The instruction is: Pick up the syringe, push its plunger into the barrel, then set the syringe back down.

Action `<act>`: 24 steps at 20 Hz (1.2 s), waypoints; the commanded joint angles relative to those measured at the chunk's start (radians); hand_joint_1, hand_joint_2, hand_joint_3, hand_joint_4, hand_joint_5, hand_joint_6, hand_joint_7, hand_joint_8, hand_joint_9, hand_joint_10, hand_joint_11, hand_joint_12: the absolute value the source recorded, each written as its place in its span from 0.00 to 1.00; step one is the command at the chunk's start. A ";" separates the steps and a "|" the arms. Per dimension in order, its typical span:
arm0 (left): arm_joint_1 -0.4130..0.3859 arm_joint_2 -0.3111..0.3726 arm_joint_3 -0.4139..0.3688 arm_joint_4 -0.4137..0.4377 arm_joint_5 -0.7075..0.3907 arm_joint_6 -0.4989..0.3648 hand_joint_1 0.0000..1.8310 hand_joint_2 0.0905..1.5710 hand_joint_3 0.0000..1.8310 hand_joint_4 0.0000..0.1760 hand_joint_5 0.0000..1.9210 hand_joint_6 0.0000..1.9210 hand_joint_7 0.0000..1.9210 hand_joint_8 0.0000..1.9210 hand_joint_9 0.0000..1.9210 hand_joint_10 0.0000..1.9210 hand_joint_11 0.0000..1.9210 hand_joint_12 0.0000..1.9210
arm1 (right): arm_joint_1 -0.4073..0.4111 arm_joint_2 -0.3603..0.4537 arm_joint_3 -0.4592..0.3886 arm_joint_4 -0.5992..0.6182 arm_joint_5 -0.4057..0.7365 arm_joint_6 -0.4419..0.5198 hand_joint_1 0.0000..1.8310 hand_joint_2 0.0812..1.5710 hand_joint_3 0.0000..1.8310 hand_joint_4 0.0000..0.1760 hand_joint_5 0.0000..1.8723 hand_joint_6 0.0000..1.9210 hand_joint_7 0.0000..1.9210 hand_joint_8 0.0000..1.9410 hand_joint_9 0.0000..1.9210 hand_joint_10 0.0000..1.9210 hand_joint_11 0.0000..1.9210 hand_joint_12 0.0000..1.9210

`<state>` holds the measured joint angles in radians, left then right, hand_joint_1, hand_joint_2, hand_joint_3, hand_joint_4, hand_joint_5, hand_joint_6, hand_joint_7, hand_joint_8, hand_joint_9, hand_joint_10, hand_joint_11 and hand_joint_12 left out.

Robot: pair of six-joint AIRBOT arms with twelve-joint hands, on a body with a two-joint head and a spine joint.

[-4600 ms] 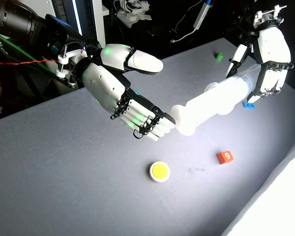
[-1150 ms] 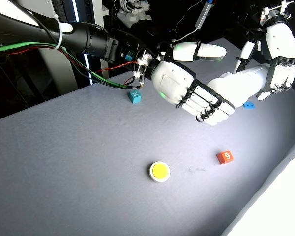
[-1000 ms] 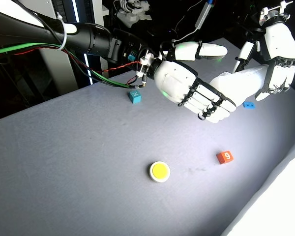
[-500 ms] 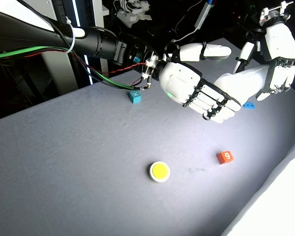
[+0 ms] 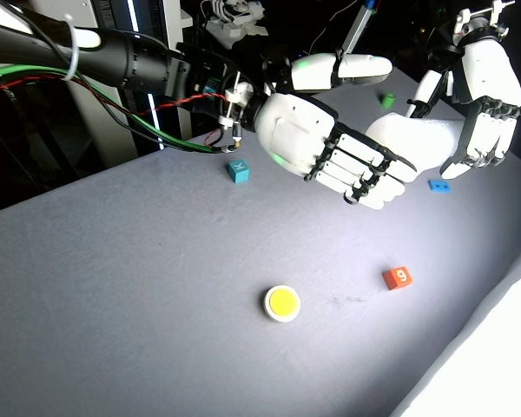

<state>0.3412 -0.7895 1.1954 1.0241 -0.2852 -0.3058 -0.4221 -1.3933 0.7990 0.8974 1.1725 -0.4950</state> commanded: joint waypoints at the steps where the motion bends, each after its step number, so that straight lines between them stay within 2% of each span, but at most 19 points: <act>1: -0.016 -0.008 -0.010 -0.033 -0.093 -0.009 0.67 0.69 0.00 0.00 0.48 0.54 0.56 0.48 0.51 0.30 0.28 0.60 | -0.001 0.020 -0.018 -0.123 0.041 0.021 0.00 0.70 0.00 0.00 0.00 0.00 0.00 0.00 0.00 0.00 0.00 0.00; 2: -0.016 -0.008 -0.010 -0.030 -0.093 -0.009 0.67 0.69 0.00 0.00 0.48 0.54 0.56 0.46 0.52 0.29 0.29 0.60 | -0.006 0.048 -0.030 -0.129 0.042 0.028 0.00 0.70 0.00 0.00 0.00 0.00 0.00 0.00 0.00 0.00 0.00 0.00; 3: -0.016 -0.008 -0.010 -0.028 -0.093 -0.009 0.73 0.68 0.00 0.00 0.49 0.54 0.57 0.45 0.46 0.53 0.29 0.60 | -0.010 0.066 -0.037 -0.139 0.049 0.033 0.00 0.70 0.00 0.00 0.00 0.00 0.00 0.00 0.00 0.00 0.00 0.00; 4: -0.016 -0.008 -0.010 -0.025 -0.093 -0.009 0.68 0.69 0.00 0.00 0.48 0.56 0.56 0.46 0.47 0.43 0.28 0.61 | -0.016 0.096 -0.045 -0.151 0.066 0.039 0.00 0.70 0.00 0.00 0.00 0.00 0.00 0.00 0.00 0.00 0.00 0.00; 6: -0.016 -0.007 -0.011 -0.023 -0.093 -0.009 0.67 0.68 0.00 0.00 0.49 0.54 0.56 0.46 0.50 0.32 0.28 0.61 | -0.019 0.133 -0.050 -0.151 0.084 0.049 0.00 0.70 0.00 0.00 0.00 0.00 0.00 0.00 0.00 0.00 0.00 0.00; 10: -0.016 -0.005 -0.012 -0.023 -0.093 -0.009 0.67 0.69 0.00 0.00 0.48 0.55 0.56 0.47 0.51 0.31 0.27 0.62 | -0.021 0.205 -0.061 -0.151 0.108 0.063 0.00 0.71 0.00 0.00 0.00 0.00 0.00 0.00 0.00 0.00 0.00 0.00; 13: -0.015 -0.003 -0.015 -0.009 -0.089 -0.010 0.67 0.68 0.00 0.00 0.49 0.51 0.57 0.47 0.52 0.30 0.28 0.61 | -0.049 0.262 -0.087 -0.151 0.104 0.062 0.00 0.70 0.00 0.00 0.00 0.00 0.00 0.00 0.00 0.00 0.00 0.00; 18: 0.006 0.000 -0.029 0.117 -0.082 -0.024 0.67 0.69 0.00 0.00 0.49 0.53 0.56 0.48 0.51 0.30 0.28 0.61 | -0.128 0.344 -0.145 -0.153 0.019 0.033 0.00 0.70 0.00 0.00 0.00 0.00 0.00 0.00 0.00 0.00 0.00 0.00; 24: 0.073 -0.016 -0.055 0.224 0.024 -0.036 0.67 0.69 0.00 0.00 0.49 0.53 0.55 0.49 0.51 0.31 0.27 0.63 | -0.226 0.445 -0.192 -0.207 -0.096 -0.035 0.00 0.70 0.00 0.00 0.00 0.00 0.00 0.00 0.00 0.00 0.00 0.00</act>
<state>0.4297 -0.8070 1.1427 1.2766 -0.2535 -0.3386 -0.6563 -0.9524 0.6106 0.7456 0.9970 -0.5343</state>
